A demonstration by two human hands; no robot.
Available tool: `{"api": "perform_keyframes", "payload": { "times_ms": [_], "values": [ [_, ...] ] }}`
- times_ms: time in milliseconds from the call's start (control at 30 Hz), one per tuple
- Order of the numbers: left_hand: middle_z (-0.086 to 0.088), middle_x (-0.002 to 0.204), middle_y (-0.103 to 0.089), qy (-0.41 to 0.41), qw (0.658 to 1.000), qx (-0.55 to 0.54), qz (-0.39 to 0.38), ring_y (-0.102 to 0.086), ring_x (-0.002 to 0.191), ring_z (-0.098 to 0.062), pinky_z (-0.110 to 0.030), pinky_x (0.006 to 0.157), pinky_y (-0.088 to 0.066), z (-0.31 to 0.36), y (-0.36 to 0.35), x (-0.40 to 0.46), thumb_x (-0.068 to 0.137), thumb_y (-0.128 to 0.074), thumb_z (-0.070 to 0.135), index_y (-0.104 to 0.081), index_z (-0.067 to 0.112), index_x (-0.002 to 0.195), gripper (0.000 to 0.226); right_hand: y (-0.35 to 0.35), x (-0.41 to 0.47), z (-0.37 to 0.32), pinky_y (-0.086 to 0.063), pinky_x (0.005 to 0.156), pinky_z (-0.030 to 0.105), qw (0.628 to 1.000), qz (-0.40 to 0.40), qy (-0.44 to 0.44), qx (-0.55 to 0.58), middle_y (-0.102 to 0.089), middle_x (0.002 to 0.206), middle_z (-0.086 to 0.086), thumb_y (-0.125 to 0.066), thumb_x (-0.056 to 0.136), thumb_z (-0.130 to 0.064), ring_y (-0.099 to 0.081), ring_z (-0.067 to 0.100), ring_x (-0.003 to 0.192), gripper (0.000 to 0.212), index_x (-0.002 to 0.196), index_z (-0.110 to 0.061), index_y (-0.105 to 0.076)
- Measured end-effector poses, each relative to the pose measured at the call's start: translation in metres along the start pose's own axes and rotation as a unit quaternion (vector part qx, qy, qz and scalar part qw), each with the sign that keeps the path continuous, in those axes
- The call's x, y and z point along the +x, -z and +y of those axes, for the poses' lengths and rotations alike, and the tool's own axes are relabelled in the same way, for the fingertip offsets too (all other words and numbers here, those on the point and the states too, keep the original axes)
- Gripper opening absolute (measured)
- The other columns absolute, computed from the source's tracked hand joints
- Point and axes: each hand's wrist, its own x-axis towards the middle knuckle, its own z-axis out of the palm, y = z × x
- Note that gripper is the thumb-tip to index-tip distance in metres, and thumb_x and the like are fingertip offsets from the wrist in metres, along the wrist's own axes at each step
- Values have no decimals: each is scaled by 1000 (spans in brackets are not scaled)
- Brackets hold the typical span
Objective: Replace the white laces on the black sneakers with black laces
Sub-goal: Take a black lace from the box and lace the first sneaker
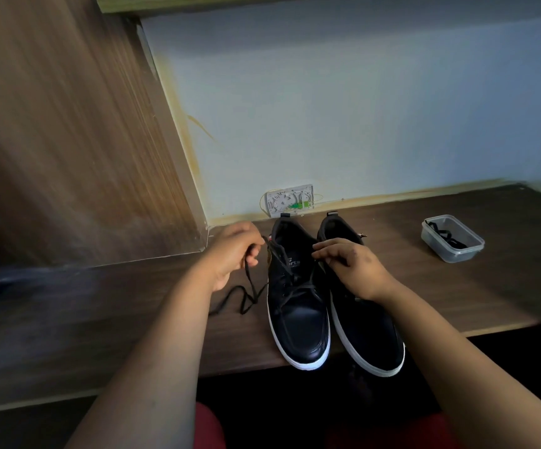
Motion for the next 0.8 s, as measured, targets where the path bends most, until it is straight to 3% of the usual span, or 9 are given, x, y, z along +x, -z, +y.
{"api": "perform_keyframes", "payload": {
  "times_ms": [200, 333, 533, 667, 800],
  "values": [
    [1, 50, -46, -10, 999, -4, 41, -32, 45, -13, -26, 55, -37, 1, 1, 0, 82, -51, 4, -48, 19, 53, 32, -8, -5, -8, -40, 85, 10, 999, -9, 22, -25, -54, 113, -3, -64, 89, -11, -57, 6, 94, 18, 105, -12, -72],
    [-1, 51, -50, -18, 999, 10, 39, -32, 44, -13, -26, 54, -33, 4, 4, -4, 65, -50, 12, -46, 20, 49, 18, -18, -6, -14, -38, 95, 26, 993, -16, 24, -116, -43, 114, -1, -63, 89, -22, -45, 18, 104, 19, 104, -18, -73],
    [-8, 52, -52, -19, 999, 36, 27, -35, 46, -16, -23, 49, -37, 0, 6, -3, 71, -43, -5, -40, 10, 53, 24, -25, -5, -35, -38, 95, 36, 969, -74, -4, -237, -34, 120, -4, -54, 85, -42, -33, 20, 108, 23, 99, -31, -69],
    [-13, 55, -52, -21, 997, 72, 20, -37, 44, -15, -17, 44, -36, -1, 6, -3, 70, -43, -9, -38, 8, 53, 25, -28, -4, -33, -39, 93, 36, 969, -66, -9, -237, -35, 120, -4, -56, 86, -41, -35, 21, 109, 20, 94, -26, -67],
    [-10, 54, -62, 13, 985, 166, -41, -39, 45, -16, -20, 48, -36, -6, 7, -2, 55, -50, 10, -46, 11, 47, 9, -29, -2, -25, -46, 90, 39, 991, -15, -13, -135, -43, 114, 0, -61, 86, -25, -50, 23, 102, 13, 89, -13, -66]
  ]
}}
